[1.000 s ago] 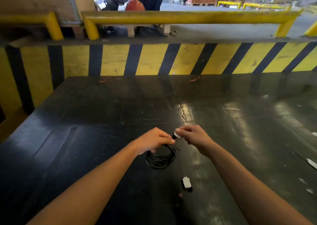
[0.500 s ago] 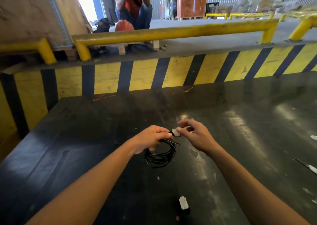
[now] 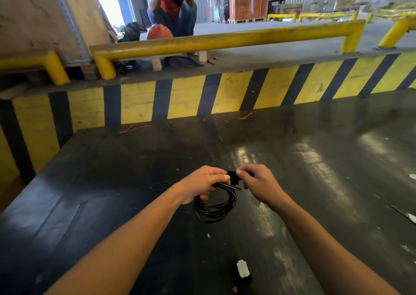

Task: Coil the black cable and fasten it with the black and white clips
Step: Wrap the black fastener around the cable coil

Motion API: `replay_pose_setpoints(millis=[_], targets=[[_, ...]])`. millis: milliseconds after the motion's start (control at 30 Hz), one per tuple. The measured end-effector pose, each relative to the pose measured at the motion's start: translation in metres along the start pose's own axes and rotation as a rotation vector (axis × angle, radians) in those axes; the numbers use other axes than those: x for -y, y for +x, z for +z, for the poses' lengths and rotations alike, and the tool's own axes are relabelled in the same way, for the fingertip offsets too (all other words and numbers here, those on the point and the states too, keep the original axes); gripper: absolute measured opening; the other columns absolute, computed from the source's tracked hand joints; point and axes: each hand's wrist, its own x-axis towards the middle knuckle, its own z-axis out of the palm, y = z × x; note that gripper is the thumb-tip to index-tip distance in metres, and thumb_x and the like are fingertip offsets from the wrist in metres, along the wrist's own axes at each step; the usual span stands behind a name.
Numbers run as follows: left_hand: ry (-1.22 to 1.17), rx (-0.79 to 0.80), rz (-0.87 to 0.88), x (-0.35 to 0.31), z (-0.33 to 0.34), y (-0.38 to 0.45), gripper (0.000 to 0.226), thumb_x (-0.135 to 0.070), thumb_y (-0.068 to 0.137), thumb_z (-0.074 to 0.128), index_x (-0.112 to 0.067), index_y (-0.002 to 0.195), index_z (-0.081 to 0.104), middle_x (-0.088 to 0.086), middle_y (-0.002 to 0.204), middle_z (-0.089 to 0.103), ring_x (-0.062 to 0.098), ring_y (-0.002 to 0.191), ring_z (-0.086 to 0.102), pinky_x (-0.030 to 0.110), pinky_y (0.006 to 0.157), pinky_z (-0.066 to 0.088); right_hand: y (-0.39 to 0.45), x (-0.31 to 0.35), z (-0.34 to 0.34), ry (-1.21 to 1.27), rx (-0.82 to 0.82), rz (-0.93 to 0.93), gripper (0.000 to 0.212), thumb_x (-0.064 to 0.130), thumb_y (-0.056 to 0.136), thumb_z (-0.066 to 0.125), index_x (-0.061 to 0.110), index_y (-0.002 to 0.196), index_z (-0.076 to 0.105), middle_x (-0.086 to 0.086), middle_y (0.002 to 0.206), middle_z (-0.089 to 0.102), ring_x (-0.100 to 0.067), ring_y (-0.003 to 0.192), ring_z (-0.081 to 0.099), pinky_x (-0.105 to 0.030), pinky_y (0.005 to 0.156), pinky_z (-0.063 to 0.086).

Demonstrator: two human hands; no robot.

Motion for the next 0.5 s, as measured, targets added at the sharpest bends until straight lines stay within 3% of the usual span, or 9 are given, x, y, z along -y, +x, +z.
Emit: replay_pose_setpoints(millis=[100, 267, 367, 500], targets=[[-0.034, 0.003, -0.002, 0.006, 0.009, 0.001, 0.019, -0.023, 0.095, 0.051, -0.016, 0.081, 0.064, -0.009, 0.047, 0.038, 0.005, 0.039, 0.028, 0.018, 0.036, 0.021, 0.003, -0.004, -0.002, 0.294, -0.179, 0.253, 0.025, 0.011, 0.091, 0.043, 0.004, 0.076, 0.061, -0.008, 0.062, 0.054, -0.013, 0.047, 0.047, -0.021, 0.043, 0.035], [-0.081, -0.051, -0.017, 0.018, 0.020, 0.002, 0.021, -0.023, 0.096, 0.050, -0.015, 0.082, 0.064, -0.010, 0.044, 0.035, 0.004, 0.036, 0.026, 0.018, 0.035, 0.021, -0.004, -0.007, 0.004, 0.721, -0.160, 0.415, 0.020, 0.008, 0.096, 0.037, -0.002, 0.100, 0.054, -0.011, 0.069, 0.059, -0.009, 0.046, 0.055, -0.019, 0.043, 0.045], [-0.096, -0.073, -0.024, 0.021, 0.022, 0.002, 0.021, -0.022, 0.095, 0.050, -0.014, 0.082, 0.064, -0.006, 0.047, 0.032, 0.006, 0.036, 0.025, 0.019, 0.036, 0.019, -0.008, -0.006, 0.003, 0.800, -0.150, 0.434, 0.010, 0.003, 0.093, 0.044, 0.005, 0.101, 0.050, -0.012, 0.074, 0.061, -0.010, 0.051, 0.061, -0.019, 0.049, 0.054], [-0.091, -0.087, -0.036, 0.022, 0.024, -0.001, 0.022, -0.020, 0.095, 0.050, -0.014, 0.080, 0.064, -0.004, 0.049, 0.032, 0.005, 0.035, 0.024, 0.018, 0.036, 0.018, -0.011, -0.007, -0.003, 0.689, -0.109, 0.379, 0.030, -0.001, 0.087, 0.054, 0.008, 0.113, 0.044, -0.011, 0.077, 0.064, -0.019, 0.063, 0.063, -0.021, 0.053, 0.053]])
